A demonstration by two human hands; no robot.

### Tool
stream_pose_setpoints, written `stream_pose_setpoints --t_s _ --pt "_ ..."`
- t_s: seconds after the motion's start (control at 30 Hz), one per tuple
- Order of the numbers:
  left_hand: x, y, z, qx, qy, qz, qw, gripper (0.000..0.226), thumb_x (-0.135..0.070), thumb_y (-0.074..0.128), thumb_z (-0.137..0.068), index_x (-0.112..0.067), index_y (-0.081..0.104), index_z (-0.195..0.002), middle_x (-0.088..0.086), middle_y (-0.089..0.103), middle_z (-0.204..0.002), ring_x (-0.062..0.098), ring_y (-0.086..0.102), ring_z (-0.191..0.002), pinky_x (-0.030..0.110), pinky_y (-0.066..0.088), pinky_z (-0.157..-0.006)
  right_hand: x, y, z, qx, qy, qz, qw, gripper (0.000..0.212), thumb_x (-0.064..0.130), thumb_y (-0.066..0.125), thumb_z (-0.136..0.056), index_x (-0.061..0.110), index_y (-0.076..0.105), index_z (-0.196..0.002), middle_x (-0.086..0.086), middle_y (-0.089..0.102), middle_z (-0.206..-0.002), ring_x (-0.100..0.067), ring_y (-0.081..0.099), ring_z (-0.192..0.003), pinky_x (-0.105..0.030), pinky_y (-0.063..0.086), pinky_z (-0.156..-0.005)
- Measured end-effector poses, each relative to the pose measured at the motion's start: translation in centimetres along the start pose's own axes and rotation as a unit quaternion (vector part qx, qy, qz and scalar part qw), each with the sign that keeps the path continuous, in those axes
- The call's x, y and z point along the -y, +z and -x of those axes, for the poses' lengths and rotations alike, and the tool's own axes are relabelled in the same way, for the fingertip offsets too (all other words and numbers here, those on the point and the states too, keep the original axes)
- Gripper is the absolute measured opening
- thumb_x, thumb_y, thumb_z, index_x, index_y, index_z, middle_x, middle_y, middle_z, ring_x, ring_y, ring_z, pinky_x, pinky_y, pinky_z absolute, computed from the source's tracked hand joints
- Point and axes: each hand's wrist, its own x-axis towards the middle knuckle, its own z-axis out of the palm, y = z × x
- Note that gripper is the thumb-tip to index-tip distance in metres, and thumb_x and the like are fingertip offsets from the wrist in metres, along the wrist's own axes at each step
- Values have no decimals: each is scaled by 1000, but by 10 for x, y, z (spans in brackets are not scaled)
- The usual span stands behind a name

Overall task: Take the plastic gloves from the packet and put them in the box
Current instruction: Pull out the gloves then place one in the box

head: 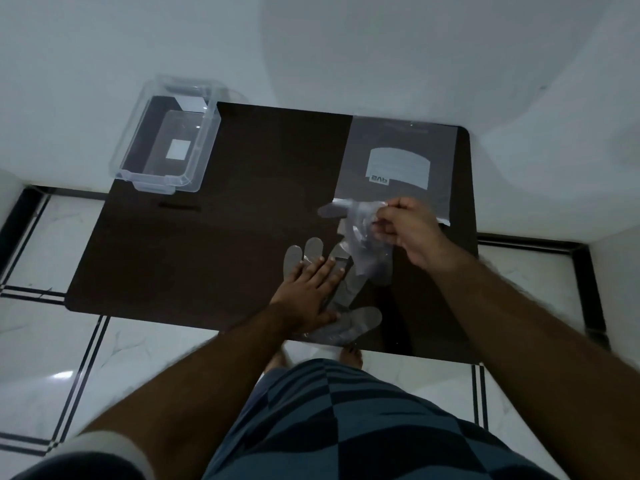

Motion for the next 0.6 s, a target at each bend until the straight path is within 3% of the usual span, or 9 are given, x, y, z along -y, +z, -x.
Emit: stream_pose_setpoints --t_s 0.2,0.3,0.37,0.47,0.53,0.6 --pt "-5 -19 -2 -30 -22 53 998 95 -79 30 -98 -29 -8 -169 0 -13 -178 18 -19 -161 64 -13 -127 45 -13 -7 -43 -91 62 993 8 6 71 -96 12 75 -99 -13 77 -100 -22 77 -86 -38 68 -76" --pt "-7 -57 -9 -119 -86 158 976 84 -70 32 -103 -25 12 -170 -2 0 -179 15 -7 -163 59 -7 -130 77 -19 -1 -2 -113 101 988 10 2 71 -95 1 74 -106 -16 76 -96 -18 73 -71 -35 66 -69" --pt "-5 -89 -13 -236 -110 272 926 74 -59 44 -104 -21 30 -166 1 20 -177 16 11 -163 52 6 -132 98 -19 3 30 -128 134 982 11 3 72 -96 0 73 -106 -18 76 -98 -16 73 -68 -32 65 -65" --pt "4 -154 -17 -351 -97 467 806 69 -32 72 -100 -21 41 -161 1 39 -169 15 32 -157 35 31 -126 129 -17 10 74 -157 181 968 11 1 73 -94 0 74 -105 -21 78 -100 -19 74 -73 -32 65 -69" --pt "10 -207 -16 -338 -53 561 754 72 -14 78 -96 -18 45 -159 0 46 -164 10 40 -152 21 39 -119 152 -16 16 111 -174 204 957 11 0 75 -91 2 76 -102 -21 80 -98 -23 75 -79 -39 67 -78" --pt "17 -257 -10 -302 16 602 739 67 2 75 -94 -9 49 -154 4 55 -156 12 48 -147 20 47 -114 175 -15 24 161 -197 218 942 12 -1 77 -90 2 78 -102 -21 80 -98 -27 75 -84 -42 66 -83"
